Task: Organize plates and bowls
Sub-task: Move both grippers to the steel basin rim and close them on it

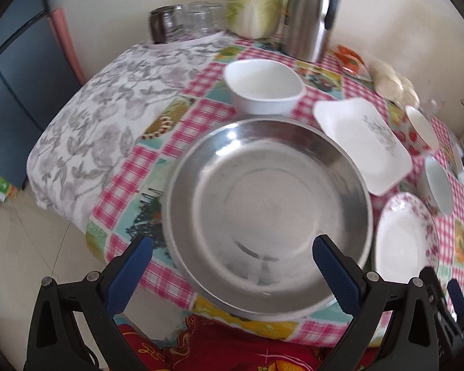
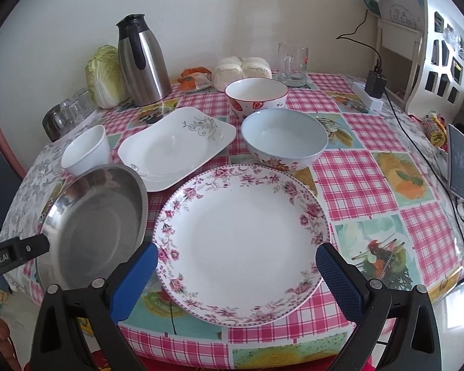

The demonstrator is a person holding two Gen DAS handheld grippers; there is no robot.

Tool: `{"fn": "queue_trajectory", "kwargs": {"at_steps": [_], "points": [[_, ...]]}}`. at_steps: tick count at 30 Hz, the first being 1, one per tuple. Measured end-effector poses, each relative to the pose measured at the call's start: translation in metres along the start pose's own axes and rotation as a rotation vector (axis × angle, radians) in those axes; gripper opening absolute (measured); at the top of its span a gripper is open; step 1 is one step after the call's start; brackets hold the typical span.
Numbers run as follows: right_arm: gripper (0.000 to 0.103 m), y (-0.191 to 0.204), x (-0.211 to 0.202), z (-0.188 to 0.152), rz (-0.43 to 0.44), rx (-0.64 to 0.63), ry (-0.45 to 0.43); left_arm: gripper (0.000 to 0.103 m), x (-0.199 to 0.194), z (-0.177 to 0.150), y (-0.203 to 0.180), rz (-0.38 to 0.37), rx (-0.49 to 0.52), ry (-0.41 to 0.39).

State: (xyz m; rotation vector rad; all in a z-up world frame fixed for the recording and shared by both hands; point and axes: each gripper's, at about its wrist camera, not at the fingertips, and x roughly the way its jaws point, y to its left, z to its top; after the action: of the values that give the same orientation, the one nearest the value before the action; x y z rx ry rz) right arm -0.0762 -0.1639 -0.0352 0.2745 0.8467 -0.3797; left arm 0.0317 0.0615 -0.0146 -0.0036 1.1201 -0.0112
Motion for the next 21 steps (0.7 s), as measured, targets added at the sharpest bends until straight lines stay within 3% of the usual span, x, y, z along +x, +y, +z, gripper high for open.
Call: {"fn": "queue_trajectory", "kwargs": {"at_steps": [7,13,21], "points": [[0.103,0.017,0.013,0.002,0.098,0.012,0.013,0.103,0.006,0.017,0.031,-0.021,-0.119,-0.022],[0.103,0.029,0.022,0.003,0.184,0.046,0.029,0.103,0.001,0.028,0.047,-0.009,-0.17,-0.122],[0.103,0.061,0.028,0.002,0.276,-0.041,0.046,0.103,0.009,0.04,0.051,0.019,-0.162,-0.13]]}}
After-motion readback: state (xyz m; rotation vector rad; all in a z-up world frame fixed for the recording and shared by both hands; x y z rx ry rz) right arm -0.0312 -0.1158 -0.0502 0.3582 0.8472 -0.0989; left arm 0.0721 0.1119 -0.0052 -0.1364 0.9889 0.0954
